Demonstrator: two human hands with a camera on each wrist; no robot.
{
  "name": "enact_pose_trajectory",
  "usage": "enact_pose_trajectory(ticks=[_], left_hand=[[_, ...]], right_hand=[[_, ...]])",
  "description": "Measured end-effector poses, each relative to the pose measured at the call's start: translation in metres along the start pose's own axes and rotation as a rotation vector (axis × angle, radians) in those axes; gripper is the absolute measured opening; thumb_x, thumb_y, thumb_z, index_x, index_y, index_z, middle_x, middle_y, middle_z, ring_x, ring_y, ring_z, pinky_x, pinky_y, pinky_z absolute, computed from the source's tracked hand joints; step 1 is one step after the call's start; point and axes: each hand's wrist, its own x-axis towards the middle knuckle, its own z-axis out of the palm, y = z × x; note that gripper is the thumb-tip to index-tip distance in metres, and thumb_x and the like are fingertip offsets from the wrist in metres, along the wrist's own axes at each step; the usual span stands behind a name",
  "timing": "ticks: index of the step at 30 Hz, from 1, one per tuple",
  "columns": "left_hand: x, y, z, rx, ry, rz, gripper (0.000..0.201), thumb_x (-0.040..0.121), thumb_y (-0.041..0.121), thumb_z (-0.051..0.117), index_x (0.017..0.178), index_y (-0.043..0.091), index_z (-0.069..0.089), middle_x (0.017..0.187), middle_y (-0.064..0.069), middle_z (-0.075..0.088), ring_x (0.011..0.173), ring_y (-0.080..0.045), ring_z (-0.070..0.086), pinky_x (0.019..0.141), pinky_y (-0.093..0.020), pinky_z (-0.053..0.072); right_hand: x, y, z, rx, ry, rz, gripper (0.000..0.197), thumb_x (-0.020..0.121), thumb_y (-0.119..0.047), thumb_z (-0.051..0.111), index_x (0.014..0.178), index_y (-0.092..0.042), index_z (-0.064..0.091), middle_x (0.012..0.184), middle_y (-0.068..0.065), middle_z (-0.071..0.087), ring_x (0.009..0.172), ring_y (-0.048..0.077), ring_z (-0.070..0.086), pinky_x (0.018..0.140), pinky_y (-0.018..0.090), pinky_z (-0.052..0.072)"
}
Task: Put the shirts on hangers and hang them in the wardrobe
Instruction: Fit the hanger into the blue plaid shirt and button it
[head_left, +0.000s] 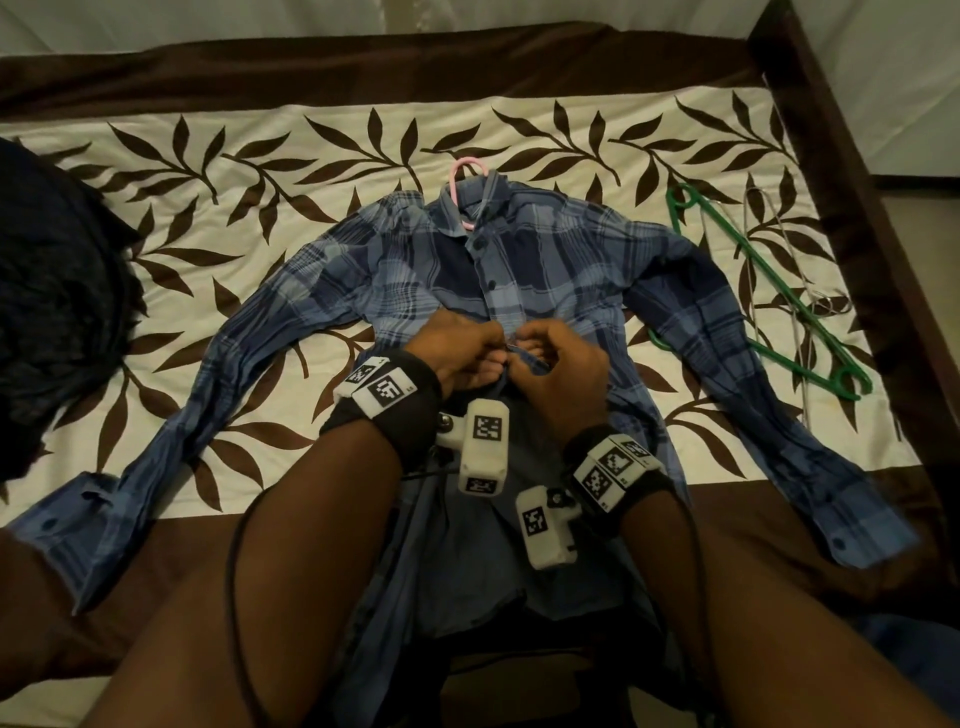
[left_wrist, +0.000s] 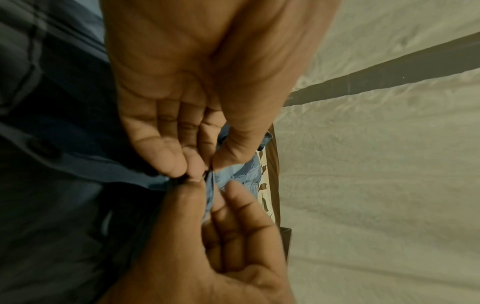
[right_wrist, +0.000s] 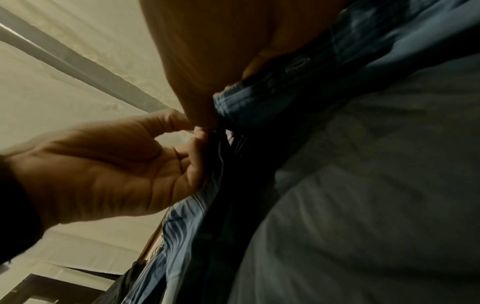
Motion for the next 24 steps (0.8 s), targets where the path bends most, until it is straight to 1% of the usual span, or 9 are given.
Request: enact_pose_trajectory(ticks=[3,5,8,10,12,16,19,22,24], left_hand=[[0.002,0.0,-0.002,-0.054,-0.03,-0.034,0.015,0.093,0.006,0.06,0.079,0.004,0.064,0.059,-0.005,0.065,0.056,-0.014,0.058,0.065,-0.026,0.055],[0.001,-0.001,-0.001,-0.077,-0.048,-0.037,0.015,0.093,0.005,0.059,0.08,0.003,0.065,0.064,-0.007,0.066,0.059,-0.014,0.061,0.061,-0.023,0.057],[0.002,-0.003,0.002,-0.105,-0.06,-0.002,0.016,0.093,0.002,0.058,0.078,0.001,0.064,0.064,-0.008,0.066,0.06,-0.013,0.062,0.056,-0.02,0.057],[0.002,-0.005,0.003,-0.103,-0.057,0.03,0.019,0.094,0.0,0.057,0.076,0.0,0.064,0.061,-0.008,0.065,0.057,-0.012,0.062,0.055,-0.018,0.056],[0.002,-0.006,0.005,-0.08,-0.034,0.075,0.02,0.094,-0.001,0.057,0.075,-0.002,0.062,0.061,-0.008,0.064,0.054,-0.012,0.061,0.053,-0.017,0.055],[0.003,-0.017,0.005,-0.006,0.028,0.204,0.021,0.091,-0.005,0.059,0.071,-0.002,0.061,0.065,-0.014,0.06,0.056,-0.014,0.059,0.057,-0.02,0.055],[0.006,-0.029,0.002,0.03,0.054,0.27,0.027,0.09,-0.004,0.062,0.063,0.001,0.061,0.059,-0.011,0.057,0.057,-0.015,0.059,0.06,-0.022,0.057],[0.006,-0.034,0.002,-0.023,0.047,0.287,0.023,0.091,-0.001,0.065,0.068,0.002,0.063,0.062,-0.01,0.059,0.059,-0.016,0.06,0.063,-0.024,0.058],[0.004,-0.036,0.002,-0.063,0.046,0.299,0.019,0.088,0.002,0.07,0.07,0.004,0.065,0.062,-0.007,0.061,0.058,-0.013,0.061,0.063,-0.024,0.058]], right_hand=[[-0.003,0.004,0.003,-0.074,0.056,-0.034,0.014,0.077,-0.005,0.078,0.089,-0.004,0.071,0.084,0.005,0.071,0.074,0.011,0.063,0.073,0.007,0.047],[-0.004,0.003,0.004,-0.084,0.094,-0.043,0.01,0.078,-0.004,0.078,0.085,-0.003,0.07,0.081,0.006,0.07,0.072,0.01,0.061,0.073,0.003,0.044],[-0.005,0.002,0.005,-0.076,0.151,-0.037,0.01,0.077,-0.002,0.078,0.08,-0.003,0.067,0.076,0.003,0.068,0.068,0.0,0.055,0.069,0.001,0.042],[-0.005,0.0,0.008,-0.022,0.178,0.063,0.012,0.078,-0.003,0.078,0.078,-0.004,0.066,0.073,-0.005,0.065,0.064,-0.003,0.055,0.063,0.002,0.042],[-0.006,-0.005,0.011,0.068,0.185,0.229,0.012,0.079,-0.005,0.078,0.079,-0.008,0.067,0.072,-0.009,0.064,0.062,-0.006,0.059,0.059,0.005,0.044],[-0.002,-0.01,0.004,0.404,0.061,0.507,0.012,0.083,0.002,0.072,0.087,-0.009,0.069,0.078,-0.001,0.072,0.069,0.002,0.068,0.065,0.016,0.053],[0.002,-0.007,-0.004,0.461,-0.026,0.575,0.008,0.088,-0.005,0.07,0.087,-0.012,0.073,0.078,0.0,0.074,0.071,0.006,0.069,0.069,0.021,0.055],[0.006,-0.004,-0.006,0.52,-0.092,0.631,0.01,0.084,-0.001,0.074,0.09,-0.01,0.073,0.083,0.009,0.076,0.075,0.014,0.072,0.071,0.025,0.058],[0.009,-0.005,-0.008,0.53,-0.129,0.613,0.012,0.083,0.003,0.073,0.091,-0.006,0.073,0.085,0.012,0.076,0.077,0.018,0.073,0.073,0.026,0.059]])
